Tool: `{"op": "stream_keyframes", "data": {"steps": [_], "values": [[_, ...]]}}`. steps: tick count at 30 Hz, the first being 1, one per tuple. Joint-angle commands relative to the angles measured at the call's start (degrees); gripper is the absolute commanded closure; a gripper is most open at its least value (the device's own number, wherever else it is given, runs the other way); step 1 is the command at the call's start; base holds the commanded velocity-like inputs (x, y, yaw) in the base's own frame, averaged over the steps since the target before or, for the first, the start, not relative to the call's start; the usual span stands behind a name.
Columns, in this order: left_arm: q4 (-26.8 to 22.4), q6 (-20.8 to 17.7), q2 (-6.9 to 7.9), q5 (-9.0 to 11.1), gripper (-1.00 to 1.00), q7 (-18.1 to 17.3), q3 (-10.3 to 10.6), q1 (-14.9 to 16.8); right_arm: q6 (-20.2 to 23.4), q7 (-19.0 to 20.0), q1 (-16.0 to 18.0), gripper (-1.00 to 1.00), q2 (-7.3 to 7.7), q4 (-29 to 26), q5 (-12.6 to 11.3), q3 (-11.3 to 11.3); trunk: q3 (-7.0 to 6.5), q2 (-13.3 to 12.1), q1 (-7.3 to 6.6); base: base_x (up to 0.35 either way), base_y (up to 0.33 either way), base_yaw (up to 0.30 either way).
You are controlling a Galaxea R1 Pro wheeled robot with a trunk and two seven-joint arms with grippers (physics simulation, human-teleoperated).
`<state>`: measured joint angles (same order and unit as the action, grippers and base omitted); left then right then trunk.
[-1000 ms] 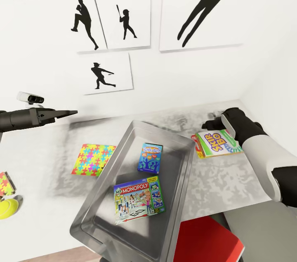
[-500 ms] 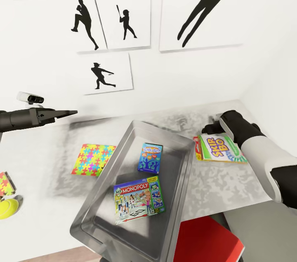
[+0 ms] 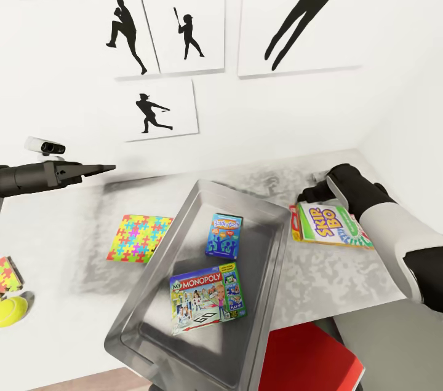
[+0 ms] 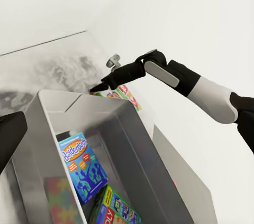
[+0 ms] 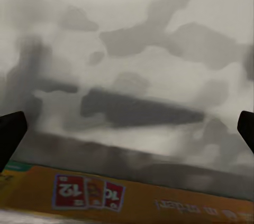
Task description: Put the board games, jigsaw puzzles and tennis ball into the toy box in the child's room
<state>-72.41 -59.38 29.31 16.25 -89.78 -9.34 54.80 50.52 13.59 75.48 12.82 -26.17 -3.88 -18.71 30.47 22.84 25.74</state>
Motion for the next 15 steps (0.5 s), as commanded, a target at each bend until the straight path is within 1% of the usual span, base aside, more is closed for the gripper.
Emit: {"op": "stream_keyframes", "data": {"steps": [1,4,10,15], "values": [[0.0,-0.6,0.03,0.0,-1.0,-0.2,0.0,0.0,0.3,0.0,0.0,-1.0,0.09,3.3,0.0,-0.6,0.09,0.1,0.04,0.0,0.0,0.0],[0.0,-0.6,0.04,0.0,-1.0,-0.2,0.0,0.0,1.1,0.5,0.0,-1.0,0.1,3.2,-0.1,-0.6,0.09,0.1,0.04,0.0,0.0,0.0],[0.0,-0.6,0.04,-0.1,-1.0,-0.2,0.0,0.0,1.4,4.5,0.0,-1.0,0.1,2.8,0.2,-0.6,0.09,0.1,0.04,0.0,0.0,0.0],[0.0,-0.6,0.04,-0.1,-1.0,-0.2,0.0,0.0,1.4,5.2,0.0,-1.0,0.1,2.7,0.0,-0.6,0.09,0.1,0.04,0.0,0.0,0.0]]}}
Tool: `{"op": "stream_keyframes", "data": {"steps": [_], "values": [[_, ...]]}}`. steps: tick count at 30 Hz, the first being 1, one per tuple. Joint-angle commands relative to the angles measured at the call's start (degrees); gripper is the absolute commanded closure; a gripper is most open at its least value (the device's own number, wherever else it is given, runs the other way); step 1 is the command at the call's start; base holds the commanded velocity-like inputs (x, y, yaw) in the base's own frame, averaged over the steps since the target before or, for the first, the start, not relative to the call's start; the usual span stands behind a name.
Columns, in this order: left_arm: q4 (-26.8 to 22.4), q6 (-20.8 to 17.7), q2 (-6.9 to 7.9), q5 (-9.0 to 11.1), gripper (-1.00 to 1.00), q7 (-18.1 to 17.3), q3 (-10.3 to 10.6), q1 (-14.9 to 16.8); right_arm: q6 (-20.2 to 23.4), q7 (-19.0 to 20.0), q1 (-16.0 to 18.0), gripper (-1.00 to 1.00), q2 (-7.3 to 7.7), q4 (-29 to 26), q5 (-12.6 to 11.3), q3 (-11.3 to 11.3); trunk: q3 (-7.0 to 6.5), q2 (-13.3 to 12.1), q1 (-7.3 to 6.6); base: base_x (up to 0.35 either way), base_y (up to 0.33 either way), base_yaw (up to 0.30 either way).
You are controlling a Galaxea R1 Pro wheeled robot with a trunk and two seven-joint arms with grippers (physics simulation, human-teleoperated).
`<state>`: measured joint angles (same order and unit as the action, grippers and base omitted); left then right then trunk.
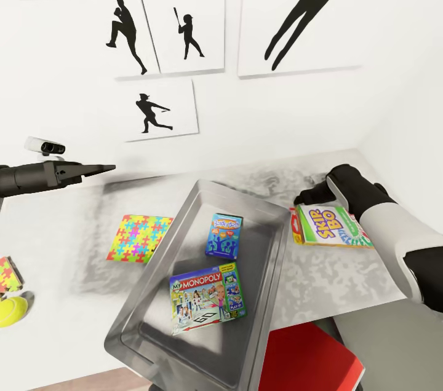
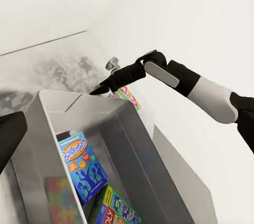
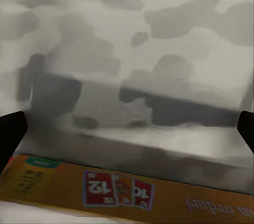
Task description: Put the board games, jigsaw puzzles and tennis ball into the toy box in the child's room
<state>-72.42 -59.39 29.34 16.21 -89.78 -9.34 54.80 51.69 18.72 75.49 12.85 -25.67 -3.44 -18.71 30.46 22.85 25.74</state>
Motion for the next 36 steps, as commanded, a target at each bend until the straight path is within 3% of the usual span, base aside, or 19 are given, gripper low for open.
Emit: {"op": "stream_keyframes", "data": {"steps": [1,6,10,14,36], "values": [[0.0,-0.6,0.02,0.0,-1.0,-0.2,0.0,0.0,0.3,0.1,0.0,-1.0,0.07,2.2,-0.4,-0.5,0.1,0.1,0.05,0.0,0.0,0.0],[0.0,-0.6,0.02,0.0,-1.0,-0.2,0.0,0.0,0.6,1.2,0.1,-1.0,0.07,2.2,-0.5,-0.4,0.1,0.1,0.05,0.0,0.0,0.0],[0.0,-0.6,0.02,0.0,-1.0,-0.2,0.0,0.0,5.1,4.5,0.2,-1.0,-0.11,1.6,-0.4,-0.4,0.1,0.1,0.05,0.0,0.0,0.0],[0.0,-0.6,0.02,0.0,-1.0,-0.2,0.0,0.0,8.3,5.3,0.1,-1.0,-0.46,-2.0,-0.4,-0.5,0.1,0.1,0.05,0.0,0.0,0.0],[0.0,-0.6,0.02,0.1,-1.0,-0.2,-0.1,0.0,8.3,5.5,0.4,-1.0,-0.19,-2.9,-0.6,-0.5,0.1,0.1,0.05,0.0,0.0,0.0]]}}
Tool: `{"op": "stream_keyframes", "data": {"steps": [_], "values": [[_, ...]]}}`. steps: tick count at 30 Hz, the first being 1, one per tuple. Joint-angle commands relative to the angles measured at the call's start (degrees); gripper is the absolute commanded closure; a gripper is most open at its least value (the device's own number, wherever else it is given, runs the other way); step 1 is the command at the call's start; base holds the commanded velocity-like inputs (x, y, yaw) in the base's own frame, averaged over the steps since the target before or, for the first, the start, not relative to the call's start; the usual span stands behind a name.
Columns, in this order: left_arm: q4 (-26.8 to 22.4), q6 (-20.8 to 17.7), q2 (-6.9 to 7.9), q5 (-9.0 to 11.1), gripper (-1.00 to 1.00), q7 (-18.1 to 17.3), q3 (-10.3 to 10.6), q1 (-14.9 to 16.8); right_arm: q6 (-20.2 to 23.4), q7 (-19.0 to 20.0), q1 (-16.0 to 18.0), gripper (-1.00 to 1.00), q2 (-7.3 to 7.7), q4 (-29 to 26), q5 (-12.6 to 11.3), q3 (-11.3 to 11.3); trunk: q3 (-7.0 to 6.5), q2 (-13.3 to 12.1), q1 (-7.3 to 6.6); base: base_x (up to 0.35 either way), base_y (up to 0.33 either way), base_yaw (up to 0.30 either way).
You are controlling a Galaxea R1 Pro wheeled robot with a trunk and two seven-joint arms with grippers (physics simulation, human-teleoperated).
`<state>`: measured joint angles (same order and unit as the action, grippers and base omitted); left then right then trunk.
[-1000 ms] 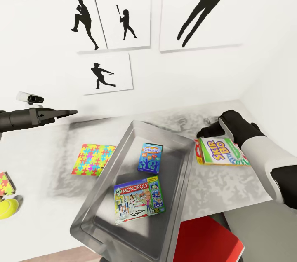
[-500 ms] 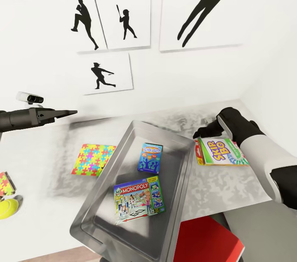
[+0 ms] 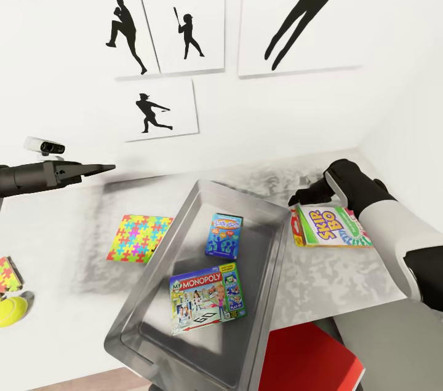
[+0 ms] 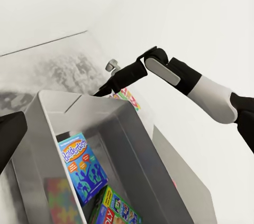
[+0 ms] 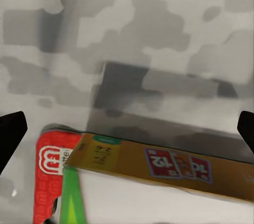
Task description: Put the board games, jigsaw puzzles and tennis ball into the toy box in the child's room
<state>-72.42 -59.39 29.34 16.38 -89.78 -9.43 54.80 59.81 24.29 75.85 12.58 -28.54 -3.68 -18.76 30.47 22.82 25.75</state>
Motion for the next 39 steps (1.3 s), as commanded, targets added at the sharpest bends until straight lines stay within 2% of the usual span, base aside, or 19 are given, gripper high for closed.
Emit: {"op": "stream_keyframes", "data": {"steps": [1,13,39], "values": [[0.0,-0.6,0.02,0.0,-1.0,-0.2,0.0,0.0,0.2,0.0,0.0,-1.0,0.08,-0.1,-0.4,-0.5,0.09,0.1,0.03,0.0,0.0,0.0],[0.0,-0.6,0.02,-0.1,-1.0,-0.2,0.0,0.2,0.2,-0.1,-0.2,-1.0,-0.19,-0.1,-0.3,-0.5,-0.44,0.1,0.03,0.0,0.0,0.0],[0.0,-0.6,0.03,-0.1,-1.0,-0.2,0.0,0.3,0.2,-0.2,-0.4,-1.0,0.05,0.9,-0.2,-0.6,-0.49,0.1,0.03,0.0,0.0,0.0]]}}
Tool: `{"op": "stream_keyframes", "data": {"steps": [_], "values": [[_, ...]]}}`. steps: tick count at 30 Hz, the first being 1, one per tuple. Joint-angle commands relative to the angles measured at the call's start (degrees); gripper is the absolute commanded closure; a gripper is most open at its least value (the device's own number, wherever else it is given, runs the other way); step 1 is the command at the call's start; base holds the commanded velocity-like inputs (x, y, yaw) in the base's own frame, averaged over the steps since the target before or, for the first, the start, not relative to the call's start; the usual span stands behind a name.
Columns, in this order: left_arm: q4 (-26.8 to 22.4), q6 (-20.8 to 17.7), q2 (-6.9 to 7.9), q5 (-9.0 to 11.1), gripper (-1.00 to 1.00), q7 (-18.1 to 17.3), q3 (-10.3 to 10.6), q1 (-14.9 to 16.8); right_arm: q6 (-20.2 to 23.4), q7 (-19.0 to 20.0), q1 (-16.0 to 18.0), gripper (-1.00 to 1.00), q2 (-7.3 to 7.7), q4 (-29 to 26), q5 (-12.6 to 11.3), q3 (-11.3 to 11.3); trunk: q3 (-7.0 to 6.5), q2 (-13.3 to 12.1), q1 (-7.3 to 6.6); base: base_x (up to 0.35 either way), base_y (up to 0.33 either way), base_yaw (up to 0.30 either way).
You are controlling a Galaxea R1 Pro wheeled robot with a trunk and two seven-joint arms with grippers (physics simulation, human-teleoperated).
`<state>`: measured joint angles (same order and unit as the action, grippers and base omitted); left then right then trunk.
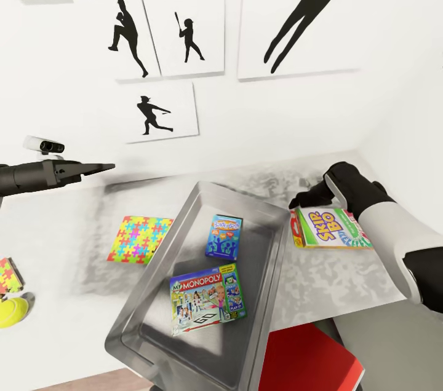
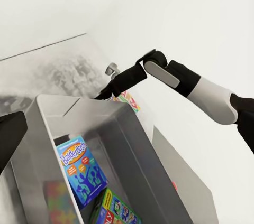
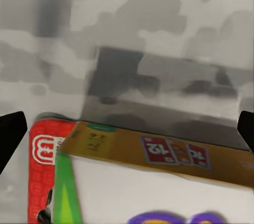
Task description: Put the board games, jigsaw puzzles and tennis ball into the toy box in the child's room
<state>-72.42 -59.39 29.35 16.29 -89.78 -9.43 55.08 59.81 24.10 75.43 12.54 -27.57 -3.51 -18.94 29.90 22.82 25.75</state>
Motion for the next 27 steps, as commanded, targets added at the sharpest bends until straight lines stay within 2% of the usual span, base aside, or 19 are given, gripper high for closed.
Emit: {"op": "stream_keyframes", "data": {"steps": [1,7,12,14,27], "values": [[0.0,-0.6,0.02,0.0,-1.0,-0.2,0.0,0.0,0.2,0.0,0.1,-1.0,0.07,0.2,-0.4,-0.5,0.09,0.1,0.03,0.0,0.0,0.0],[0.0,-0.6,0.01,0.0,-1.0,-0.2,0.0,0.0,0.2,0.0,0.1,-1.0,0.18,2.1,-0.3,-0.8,0.09,0.1,0.03,0.0,0.0,0.0],[0.0,-0.6,0.01,0.0,-1.0,-0.2,0.0,0.0,0.2,0.0,0.1,-1.0,0.22,2.4,-0.4,-4.7,0.09,0.1,0.03,0.0,0.0,0.0],[0.0,-0.6,0.06,0.0,-1.0,-0.2,0.0,0.1,0.2,0.1,0.1,-1.0,0.23,2.5,-0.4,-5.6,0.09,0.1,0.03,0.0,0.0,0.0],[0.0,-0.6,0.1,0.0,-1.0,-0.2,0.0,0.2,0.2,0.1,0.0,-1.0,0.11,4.9,-0.4,-6.5,-0.32,0.1,0.03,0.0,0.0,0.0]]}}
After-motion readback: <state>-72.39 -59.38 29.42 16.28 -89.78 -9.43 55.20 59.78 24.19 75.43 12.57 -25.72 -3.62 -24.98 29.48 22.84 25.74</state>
